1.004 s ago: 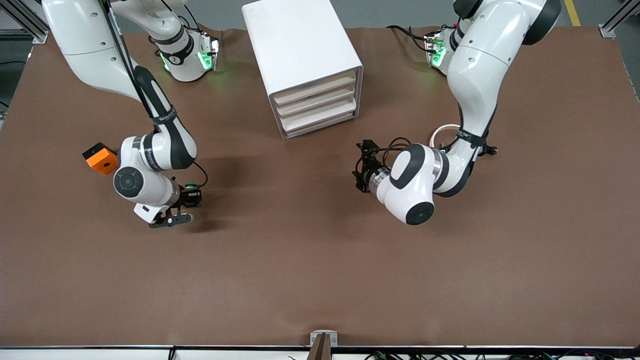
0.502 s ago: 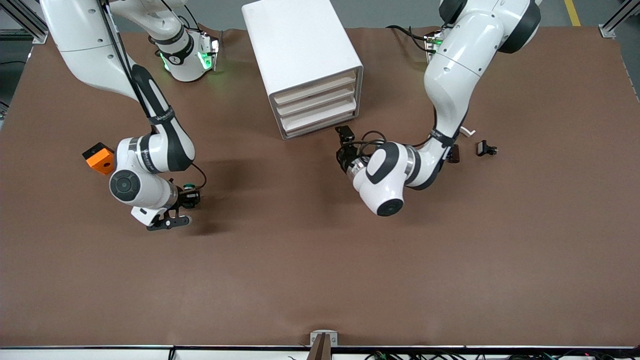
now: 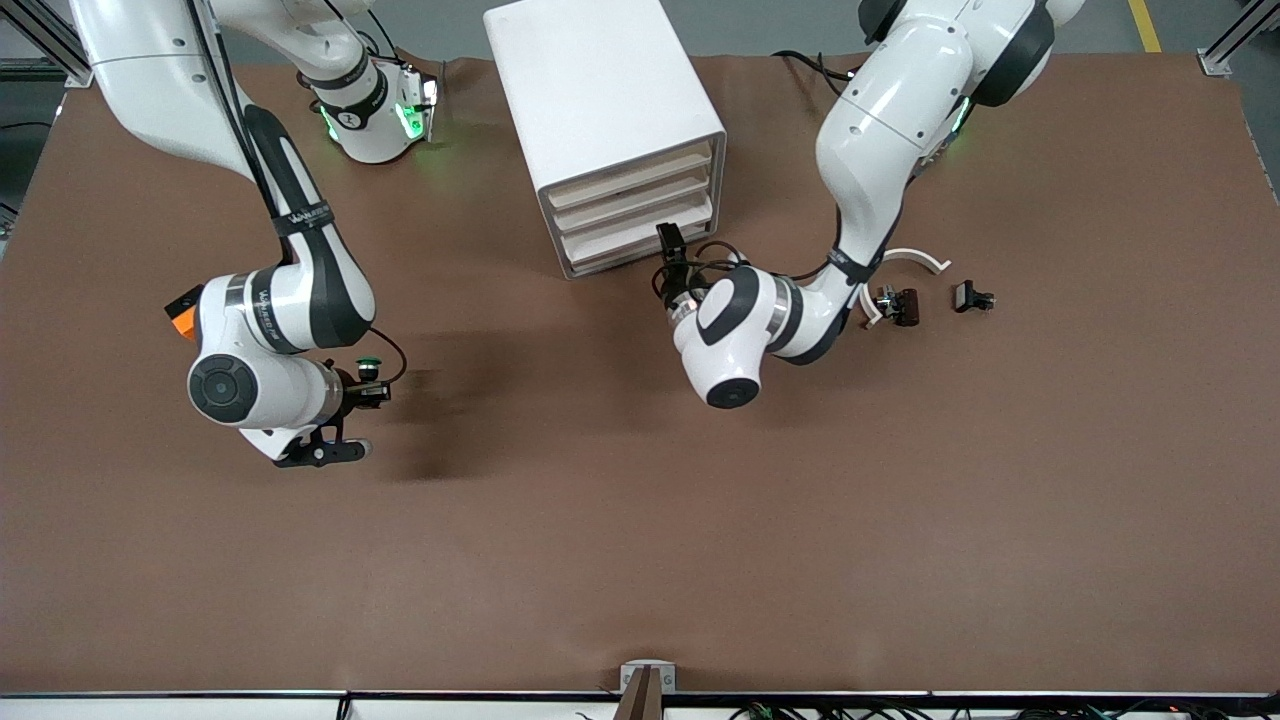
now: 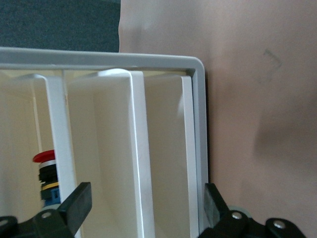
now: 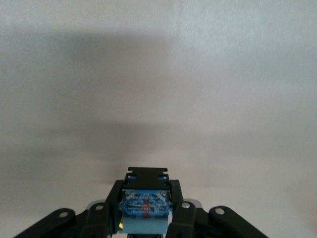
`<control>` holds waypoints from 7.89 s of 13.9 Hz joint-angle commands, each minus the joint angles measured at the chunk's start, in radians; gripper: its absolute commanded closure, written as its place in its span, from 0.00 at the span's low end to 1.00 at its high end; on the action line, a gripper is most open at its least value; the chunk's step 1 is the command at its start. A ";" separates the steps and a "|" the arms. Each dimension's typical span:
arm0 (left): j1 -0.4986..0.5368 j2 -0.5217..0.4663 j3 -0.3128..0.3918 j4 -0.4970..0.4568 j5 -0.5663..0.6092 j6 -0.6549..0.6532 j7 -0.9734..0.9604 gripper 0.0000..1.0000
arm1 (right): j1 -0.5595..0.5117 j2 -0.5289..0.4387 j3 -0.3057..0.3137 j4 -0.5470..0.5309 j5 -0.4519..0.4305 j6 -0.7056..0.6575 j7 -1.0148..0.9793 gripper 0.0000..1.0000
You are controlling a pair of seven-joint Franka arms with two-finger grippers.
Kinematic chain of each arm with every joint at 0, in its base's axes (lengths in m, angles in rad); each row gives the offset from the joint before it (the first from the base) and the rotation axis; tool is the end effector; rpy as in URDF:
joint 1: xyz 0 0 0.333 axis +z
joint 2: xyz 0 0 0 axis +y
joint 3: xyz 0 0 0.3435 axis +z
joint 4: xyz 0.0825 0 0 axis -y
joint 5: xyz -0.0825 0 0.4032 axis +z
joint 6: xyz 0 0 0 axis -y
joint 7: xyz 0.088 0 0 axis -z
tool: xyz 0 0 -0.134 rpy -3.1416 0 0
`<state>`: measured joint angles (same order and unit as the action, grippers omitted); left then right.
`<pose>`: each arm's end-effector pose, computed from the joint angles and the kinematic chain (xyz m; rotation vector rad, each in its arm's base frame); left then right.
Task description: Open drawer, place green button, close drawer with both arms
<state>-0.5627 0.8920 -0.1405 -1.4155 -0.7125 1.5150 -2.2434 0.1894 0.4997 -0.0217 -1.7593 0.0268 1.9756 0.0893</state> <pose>0.4604 -0.4899 0.1571 -1.3783 -1.7688 1.1004 0.6382 0.1113 0.2494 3.0848 0.1011 -0.4388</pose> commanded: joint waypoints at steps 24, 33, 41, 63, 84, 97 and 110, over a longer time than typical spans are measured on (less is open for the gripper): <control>-0.066 0.030 0.016 0.013 -0.062 0.063 0.099 0.83 | 0.472 -0.069 -0.001 0.241 0.056 -0.324 1.194 0.75; 0.063 0.030 0.024 0.055 -0.062 0.126 0.114 0.82 | 0.556 -0.063 -0.001 0.241 0.081 -0.232 1.386 0.76; 0.112 0.019 0.024 0.085 -0.056 0.159 0.166 0.00 | 0.654 -0.049 -0.001 0.228 0.122 -0.129 1.557 0.78; 0.228 -0.326 0.177 0.211 0.438 0.146 0.816 0.00 | 0.749 0.040 -0.001 0.066 0.223 0.186 1.586 0.55; 0.106 -0.332 0.059 -0.266 0.622 0.662 1.515 0.00 | 0.357 -0.303 -0.012 0.367 0.209 -0.656 1.033 0.00; -0.120 -0.257 0.030 -0.266 0.418 0.646 1.320 0.00 | -0.166 -0.503 -0.012 0.178 0.062 -0.491 -0.038 0.00; -0.144 -0.251 -0.097 -0.292 0.279 0.517 1.286 0.00 | -0.180 -0.501 -0.009 0.257 -0.018 -0.492 -0.052 0.00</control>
<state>-0.7079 0.6533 -0.2262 -1.7001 -0.3674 2.0497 -0.9544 0.0208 0.0060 -0.0308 -1.5185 0.0170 1.4936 0.0438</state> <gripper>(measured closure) 0.000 0.000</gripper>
